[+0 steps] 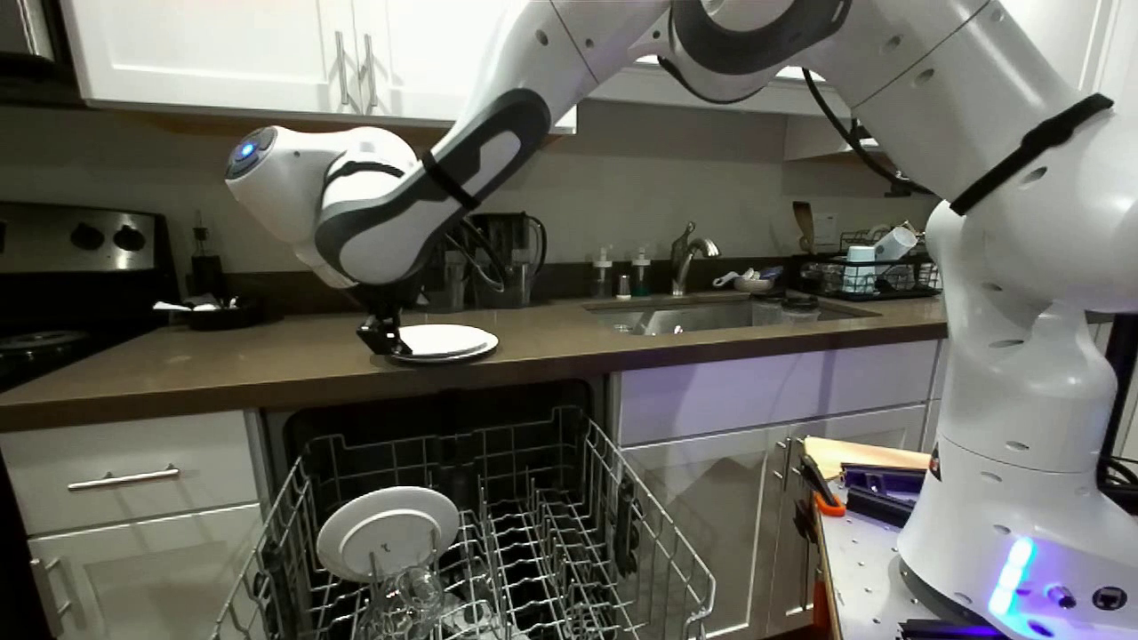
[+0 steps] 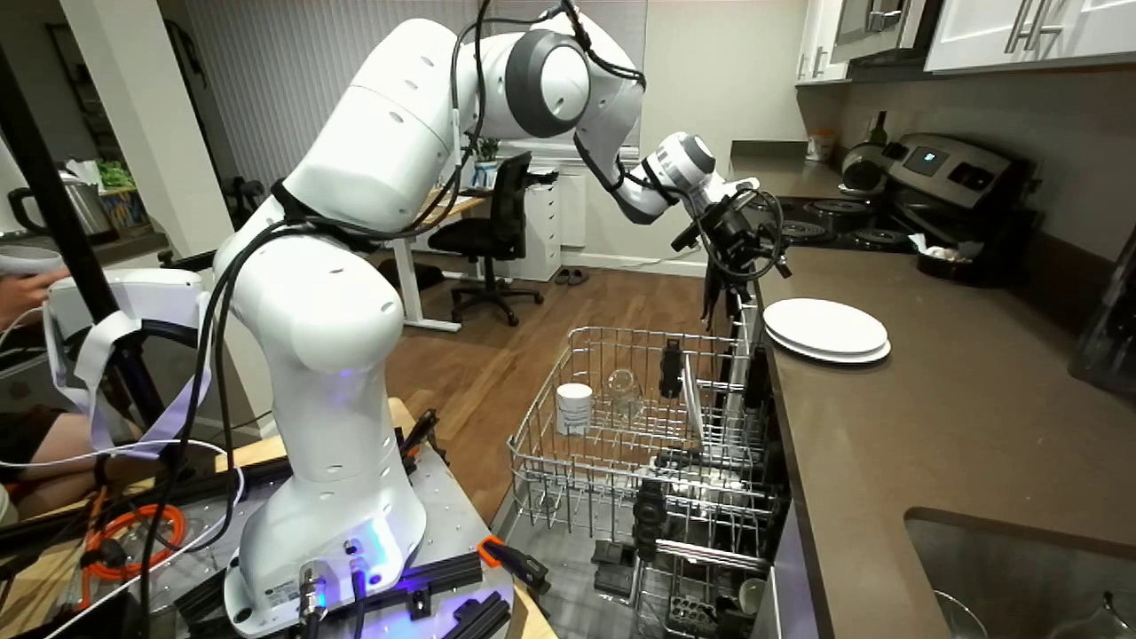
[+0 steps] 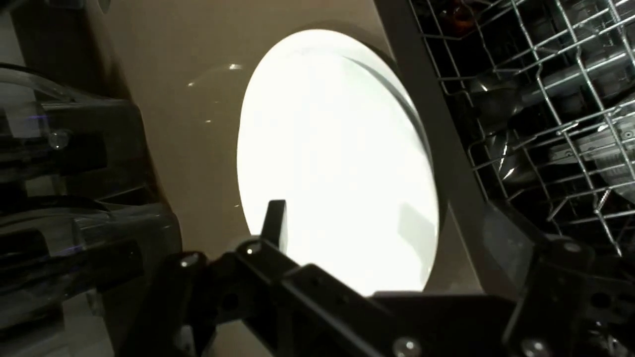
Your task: Put a plate from the counter in the dishwasher
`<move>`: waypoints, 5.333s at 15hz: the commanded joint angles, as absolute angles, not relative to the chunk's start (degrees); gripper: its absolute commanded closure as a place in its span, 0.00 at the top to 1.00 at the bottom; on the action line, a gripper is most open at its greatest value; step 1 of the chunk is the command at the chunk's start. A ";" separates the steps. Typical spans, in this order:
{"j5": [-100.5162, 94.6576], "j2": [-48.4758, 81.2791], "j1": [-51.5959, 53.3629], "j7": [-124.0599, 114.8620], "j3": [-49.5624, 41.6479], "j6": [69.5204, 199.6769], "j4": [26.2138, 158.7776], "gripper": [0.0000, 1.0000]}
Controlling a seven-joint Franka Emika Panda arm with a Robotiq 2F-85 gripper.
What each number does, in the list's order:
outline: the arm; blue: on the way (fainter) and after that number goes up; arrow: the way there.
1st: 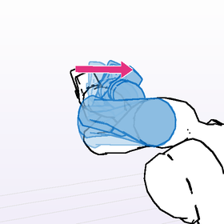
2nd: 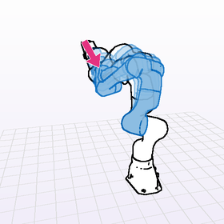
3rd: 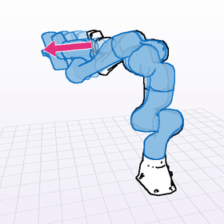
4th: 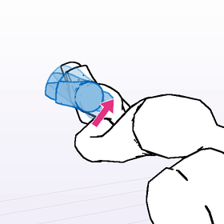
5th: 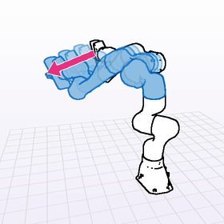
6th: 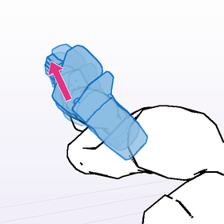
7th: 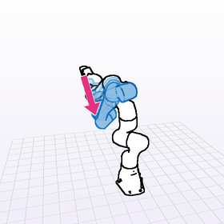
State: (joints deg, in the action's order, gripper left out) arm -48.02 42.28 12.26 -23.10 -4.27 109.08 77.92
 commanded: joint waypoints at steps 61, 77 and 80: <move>-38.50 61.70 14.62 -25.08 -9.60 105.00 51.78 0.39; -41.93 62.01 16.17 -20.47 -12.32 101.47 50.32 0.90; -42.39 61.93 16.31 -20.25 -12.29 101.24 50.17 0.61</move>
